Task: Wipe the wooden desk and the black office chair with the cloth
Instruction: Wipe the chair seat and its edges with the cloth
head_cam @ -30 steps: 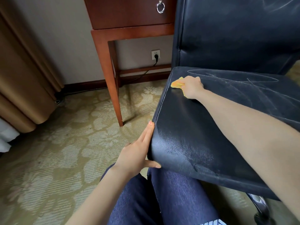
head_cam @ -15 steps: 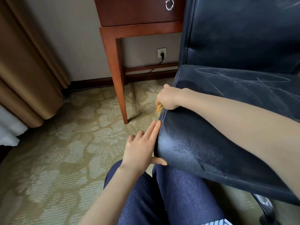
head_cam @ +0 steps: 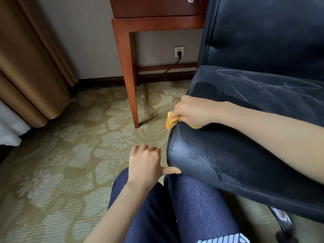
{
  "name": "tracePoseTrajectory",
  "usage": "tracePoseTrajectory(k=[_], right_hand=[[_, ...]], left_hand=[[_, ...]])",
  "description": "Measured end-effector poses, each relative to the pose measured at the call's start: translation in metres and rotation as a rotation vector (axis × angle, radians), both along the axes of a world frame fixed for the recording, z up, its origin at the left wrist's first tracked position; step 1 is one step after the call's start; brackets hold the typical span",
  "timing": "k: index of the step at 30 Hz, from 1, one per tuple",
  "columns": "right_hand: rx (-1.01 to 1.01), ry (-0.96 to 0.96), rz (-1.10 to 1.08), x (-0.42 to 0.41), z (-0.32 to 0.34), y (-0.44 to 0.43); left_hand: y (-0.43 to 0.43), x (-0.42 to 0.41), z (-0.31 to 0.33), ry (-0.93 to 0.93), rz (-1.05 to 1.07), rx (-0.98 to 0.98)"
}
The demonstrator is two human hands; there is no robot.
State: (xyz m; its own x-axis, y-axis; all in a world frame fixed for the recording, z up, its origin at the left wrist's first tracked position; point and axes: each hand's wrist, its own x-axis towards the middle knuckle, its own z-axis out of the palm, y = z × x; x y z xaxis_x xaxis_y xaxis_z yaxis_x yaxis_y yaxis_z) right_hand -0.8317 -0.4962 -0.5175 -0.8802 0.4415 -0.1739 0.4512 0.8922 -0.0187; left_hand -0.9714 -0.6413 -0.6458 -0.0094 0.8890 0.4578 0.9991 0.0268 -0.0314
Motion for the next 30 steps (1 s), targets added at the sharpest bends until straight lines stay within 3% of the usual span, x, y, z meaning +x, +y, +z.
tracePoseTrajectory(k=[6,11,20,25,30], right_hand=[[0.04,0.082,-0.321,0.007,-0.009,0.061],[0.111,0.236,-0.509,0.001,-0.018,0.056],[0.124,0.332,-0.195,0.011,-0.031,-0.015],[0.263,0.496,0.016,0.027,-0.053,-0.058],[0.359,0.603,0.045,0.052,-0.072,-0.082]], left_hand=[[-0.003,0.003,0.001,-0.003,0.012,-0.024],[-0.003,0.006,0.006,-0.025,-0.004,0.004],[-0.009,0.011,0.006,-0.198,0.05,-0.006],[-0.014,0.013,0.003,-0.22,0.086,-0.027],[-0.016,0.013,0.004,-0.239,0.07,-0.129]])
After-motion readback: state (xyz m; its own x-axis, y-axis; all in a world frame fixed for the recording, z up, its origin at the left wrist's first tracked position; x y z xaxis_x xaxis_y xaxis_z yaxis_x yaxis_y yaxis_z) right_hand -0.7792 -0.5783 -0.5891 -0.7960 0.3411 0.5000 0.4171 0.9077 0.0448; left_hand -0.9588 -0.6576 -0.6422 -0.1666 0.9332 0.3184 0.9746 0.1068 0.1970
